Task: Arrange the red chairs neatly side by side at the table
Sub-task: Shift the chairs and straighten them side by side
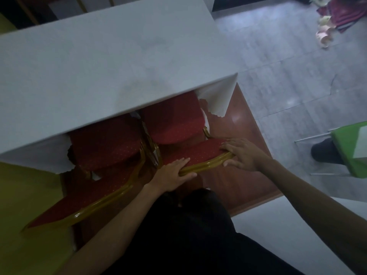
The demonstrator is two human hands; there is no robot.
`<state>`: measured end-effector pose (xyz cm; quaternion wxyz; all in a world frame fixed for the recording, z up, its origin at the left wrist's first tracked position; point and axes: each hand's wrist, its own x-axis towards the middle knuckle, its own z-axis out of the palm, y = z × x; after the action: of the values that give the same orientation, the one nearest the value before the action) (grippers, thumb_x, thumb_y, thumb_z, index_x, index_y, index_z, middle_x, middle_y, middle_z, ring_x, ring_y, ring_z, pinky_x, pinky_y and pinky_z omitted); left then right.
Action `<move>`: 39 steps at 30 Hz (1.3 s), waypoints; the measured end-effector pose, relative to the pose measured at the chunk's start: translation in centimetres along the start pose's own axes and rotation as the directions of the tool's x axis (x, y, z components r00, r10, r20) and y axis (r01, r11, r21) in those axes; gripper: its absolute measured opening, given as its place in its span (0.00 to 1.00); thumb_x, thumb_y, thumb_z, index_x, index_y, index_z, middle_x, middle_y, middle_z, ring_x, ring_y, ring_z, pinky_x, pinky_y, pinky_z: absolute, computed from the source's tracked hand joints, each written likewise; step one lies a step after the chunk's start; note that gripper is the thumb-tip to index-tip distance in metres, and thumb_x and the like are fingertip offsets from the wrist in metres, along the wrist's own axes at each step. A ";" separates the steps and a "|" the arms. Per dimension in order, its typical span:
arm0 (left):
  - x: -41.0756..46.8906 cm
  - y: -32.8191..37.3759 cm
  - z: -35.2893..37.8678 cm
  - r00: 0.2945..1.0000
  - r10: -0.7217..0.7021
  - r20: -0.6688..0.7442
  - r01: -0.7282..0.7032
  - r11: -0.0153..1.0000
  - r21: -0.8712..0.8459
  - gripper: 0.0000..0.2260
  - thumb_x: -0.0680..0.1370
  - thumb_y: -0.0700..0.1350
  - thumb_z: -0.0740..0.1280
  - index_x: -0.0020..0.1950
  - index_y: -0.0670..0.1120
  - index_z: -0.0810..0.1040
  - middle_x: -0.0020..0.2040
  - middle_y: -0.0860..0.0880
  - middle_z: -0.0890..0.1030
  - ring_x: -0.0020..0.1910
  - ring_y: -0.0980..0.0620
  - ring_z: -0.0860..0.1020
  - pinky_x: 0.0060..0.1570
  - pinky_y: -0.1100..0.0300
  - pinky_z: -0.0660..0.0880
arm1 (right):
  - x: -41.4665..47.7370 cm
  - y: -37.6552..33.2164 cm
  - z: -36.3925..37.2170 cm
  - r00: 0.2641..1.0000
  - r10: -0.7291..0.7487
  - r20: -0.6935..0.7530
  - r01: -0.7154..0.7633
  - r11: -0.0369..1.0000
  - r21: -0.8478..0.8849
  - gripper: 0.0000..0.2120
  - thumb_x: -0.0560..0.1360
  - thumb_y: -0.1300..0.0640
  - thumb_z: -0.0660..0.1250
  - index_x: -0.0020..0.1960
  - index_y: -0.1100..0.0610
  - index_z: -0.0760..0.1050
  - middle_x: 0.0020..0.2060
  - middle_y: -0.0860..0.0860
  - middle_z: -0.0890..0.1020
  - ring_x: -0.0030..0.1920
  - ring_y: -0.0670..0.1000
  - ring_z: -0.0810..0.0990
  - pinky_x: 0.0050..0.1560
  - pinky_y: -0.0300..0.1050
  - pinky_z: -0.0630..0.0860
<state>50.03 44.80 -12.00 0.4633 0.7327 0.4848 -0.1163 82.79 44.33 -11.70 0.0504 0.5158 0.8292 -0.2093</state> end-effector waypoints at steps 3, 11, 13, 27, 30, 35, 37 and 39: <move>0.2 0.0 -0.3 0.997 -0.078 -0.003 0.078 0.996 -0.039 0.40 0.70 0.78 0.55 0.78 0.62 0.59 0.79 0.54 0.62 0.76 0.50 0.63 0.73 0.48 0.62 | 0.5 0.4 -0.3 1.000 -0.018 -0.008 0.018 0.999 0.032 0.37 0.76 0.25 0.49 0.69 0.52 0.72 0.66 0.50 0.77 0.68 0.52 0.73 0.70 0.57 0.66; 0.3 1.6 -0.2 0.969 -0.215 -0.119 0.200 0.971 -0.130 0.43 0.65 0.82 0.56 0.76 0.63 0.64 0.77 0.54 0.67 0.73 0.51 0.68 0.71 0.50 0.66 | 1.8 1.9 -1.2 0.994 -0.108 -0.022 0.110 0.989 0.095 0.36 0.76 0.25 0.49 0.66 0.52 0.74 0.61 0.48 0.80 0.63 0.50 0.76 0.66 0.55 0.69; 0.0 2.5 0.3 0.948 -0.245 -0.204 0.237 0.969 -0.064 0.43 0.66 0.82 0.53 0.76 0.61 0.66 0.75 0.53 0.70 0.71 0.50 0.70 0.71 0.50 0.65 | 1.6 2.0 -0.8 0.990 -0.122 -0.077 0.129 0.986 0.106 0.37 0.77 0.25 0.48 0.66 0.53 0.74 0.61 0.50 0.80 0.62 0.51 0.77 0.65 0.55 0.69; -1.3 5.8 3.6 0.847 -0.309 -0.433 0.394 0.911 0.120 0.44 0.71 0.78 0.37 0.82 0.54 0.46 0.82 0.47 0.51 0.80 0.45 0.48 0.76 0.40 0.46 | 1.8 2.2 -0.4 0.995 -0.095 0.019 0.093 0.992 0.081 0.42 0.74 0.23 0.39 0.80 0.45 0.56 0.79 0.52 0.60 0.78 0.56 0.59 0.74 0.61 0.57; -0.7 7.0 3.3 0.856 -0.292 -0.426 0.389 0.908 0.158 0.43 0.73 0.77 0.42 0.82 0.54 0.48 0.81 0.49 0.53 0.80 0.46 0.49 0.77 0.41 0.45 | 1.9 2.6 -0.6 0.993 -0.094 0.065 0.087 0.991 0.103 0.42 0.73 0.22 0.40 0.80 0.43 0.52 0.79 0.53 0.60 0.78 0.57 0.57 0.75 0.61 0.54; 1.8 10.2 2.5 0.857 -0.265 -0.442 0.368 0.915 0.164 0.47 0.69 0.81 0.41 0.81 0.56 0.51 0.81 0.50 0.56 0.80 0.47 0.52 0.77 0.41 0.47 | 1.4 5.2 -1.3 0.992 -0.025 0.123 0.006 0.988 0.154 0.41 0.73 0.23 0.42 0.81 0.42 0.51 0.80 0.53 0.58 0.79 0.59 0.54 0.74 0.65 0.55; 3.2 11.5 2.2 0.864 -0.247 -0.439 0.346 0.924 0.161 0.47 0.69 0.81 0.41 0.81 0.56 0.51 0.81 0.50 0.57 0.80 0.47 0.52 0.77 0.42 0.47 | 1.1 7.2 -1.6 0.990 0.036 0.135 -0.058 0.984 0.168 0.42 0.73 0.22 0.43 0.81 0.43 0.51 0.79 0.53 0.59 0.78 0.60 0.56 0.73 0.67 0.57; 4.5 12.9 1.9 0.871 -0.226 -0.436 0.325 0.930 0.168 0.44 0.72 0.79 0.43 0.81 0.55 0.51 0.81 0.50 0.57 0.80 0.47 0.53 0.77 0.42 0.47 | 0.8 9.1 -2.3 0.986 0.087 0.141 -0.113 0.975 0.191 0.42 0.73 0.22 0.44 0.81 0.43 0.52 0.79 0.52 0.60 0.78 0.60 0.57 0.72 0.68 0.58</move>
<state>63.36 44.77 -8.51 0.2396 0.7131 0.6537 -0.0827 90.75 49.36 -12.50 0.0637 0.5446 0.7720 -0.3215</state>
